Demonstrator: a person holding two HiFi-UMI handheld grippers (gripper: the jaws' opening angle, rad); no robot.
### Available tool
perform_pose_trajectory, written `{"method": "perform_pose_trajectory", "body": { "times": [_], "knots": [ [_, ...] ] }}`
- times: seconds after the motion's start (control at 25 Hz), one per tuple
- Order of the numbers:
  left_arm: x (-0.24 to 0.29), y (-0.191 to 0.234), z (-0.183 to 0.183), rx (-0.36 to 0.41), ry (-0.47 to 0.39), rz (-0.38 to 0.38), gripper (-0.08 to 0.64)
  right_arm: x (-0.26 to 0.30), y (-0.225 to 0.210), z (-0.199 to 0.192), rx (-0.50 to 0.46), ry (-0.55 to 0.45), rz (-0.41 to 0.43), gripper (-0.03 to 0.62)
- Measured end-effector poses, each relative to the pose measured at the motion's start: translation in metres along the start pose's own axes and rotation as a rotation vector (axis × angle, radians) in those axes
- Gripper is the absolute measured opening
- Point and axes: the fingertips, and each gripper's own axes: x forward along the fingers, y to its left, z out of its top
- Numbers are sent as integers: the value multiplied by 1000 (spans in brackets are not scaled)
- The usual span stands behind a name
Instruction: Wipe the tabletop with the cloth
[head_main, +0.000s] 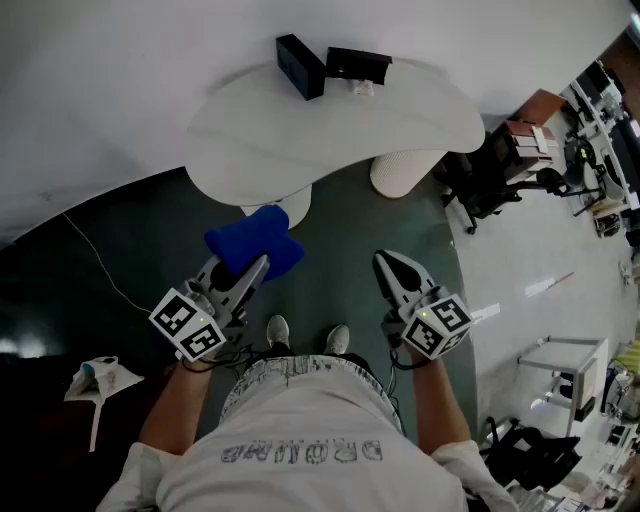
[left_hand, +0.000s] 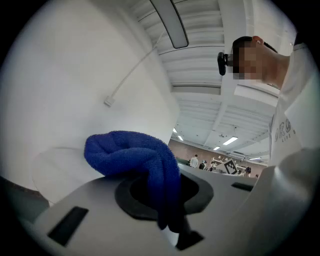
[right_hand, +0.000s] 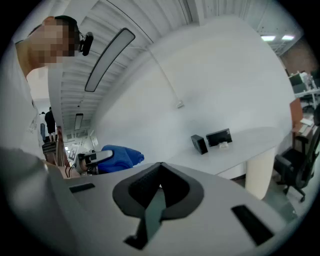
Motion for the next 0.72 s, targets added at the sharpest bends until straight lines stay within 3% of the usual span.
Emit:
{"method": "perform_pose_trajectory", "body": {
  "times": [0.72],
  "knots": [
    [13,-36,-30,6,-2,80,69,-33,-24,-8,-14,6,31,8]
  ]
}}
